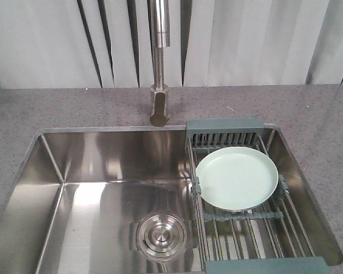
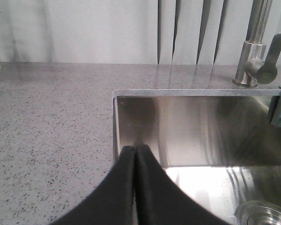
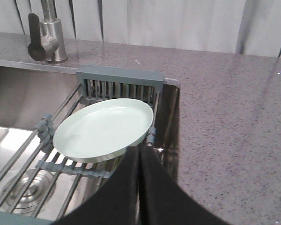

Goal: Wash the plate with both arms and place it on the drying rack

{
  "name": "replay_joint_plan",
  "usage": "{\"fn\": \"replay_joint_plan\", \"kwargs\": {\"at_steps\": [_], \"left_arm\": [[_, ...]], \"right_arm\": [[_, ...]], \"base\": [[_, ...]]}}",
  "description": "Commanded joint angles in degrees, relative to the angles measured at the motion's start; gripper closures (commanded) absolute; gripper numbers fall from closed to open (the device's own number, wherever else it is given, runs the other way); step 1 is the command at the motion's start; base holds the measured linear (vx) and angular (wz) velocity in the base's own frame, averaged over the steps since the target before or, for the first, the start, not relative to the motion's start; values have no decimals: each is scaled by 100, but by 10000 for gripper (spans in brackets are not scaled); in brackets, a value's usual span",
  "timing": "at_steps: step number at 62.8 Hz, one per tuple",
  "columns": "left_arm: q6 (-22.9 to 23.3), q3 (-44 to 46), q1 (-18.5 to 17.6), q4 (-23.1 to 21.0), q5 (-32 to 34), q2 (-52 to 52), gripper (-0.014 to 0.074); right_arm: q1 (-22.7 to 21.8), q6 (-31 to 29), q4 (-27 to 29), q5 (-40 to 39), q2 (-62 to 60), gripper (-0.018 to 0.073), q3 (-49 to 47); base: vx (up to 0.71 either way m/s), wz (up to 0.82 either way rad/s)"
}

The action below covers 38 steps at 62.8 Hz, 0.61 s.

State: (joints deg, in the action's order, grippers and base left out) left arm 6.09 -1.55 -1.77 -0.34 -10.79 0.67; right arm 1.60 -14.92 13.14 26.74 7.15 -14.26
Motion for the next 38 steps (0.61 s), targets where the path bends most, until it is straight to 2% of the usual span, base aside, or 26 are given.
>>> {"fn": "replay_joint_plan", "kwargs": {"at_steps": [1,7,11,18,38], "left_arm": [[12,-86,16,-3,455,89,601],[12,-86,16,-3,455,89,601],[12,-86,16,-3,455,89,601],[12,-86,16,-3,455,89,601],[12,-86,16,-3,448,89,601]], "right_arm": [[-35,562,-539,-1056,-62,568,211],[-35,1428,-1012,-1752,-247,568,737],[-35,1726,-1369,-2194,-428,568,1078],[-17,1815,-1536,-2529,-719,568,1507],[-17,1843,-1536,-2507,-851,568,1693]], "base": [[0,0],[0,0],[0,0],[0,0],[0,0]]}}
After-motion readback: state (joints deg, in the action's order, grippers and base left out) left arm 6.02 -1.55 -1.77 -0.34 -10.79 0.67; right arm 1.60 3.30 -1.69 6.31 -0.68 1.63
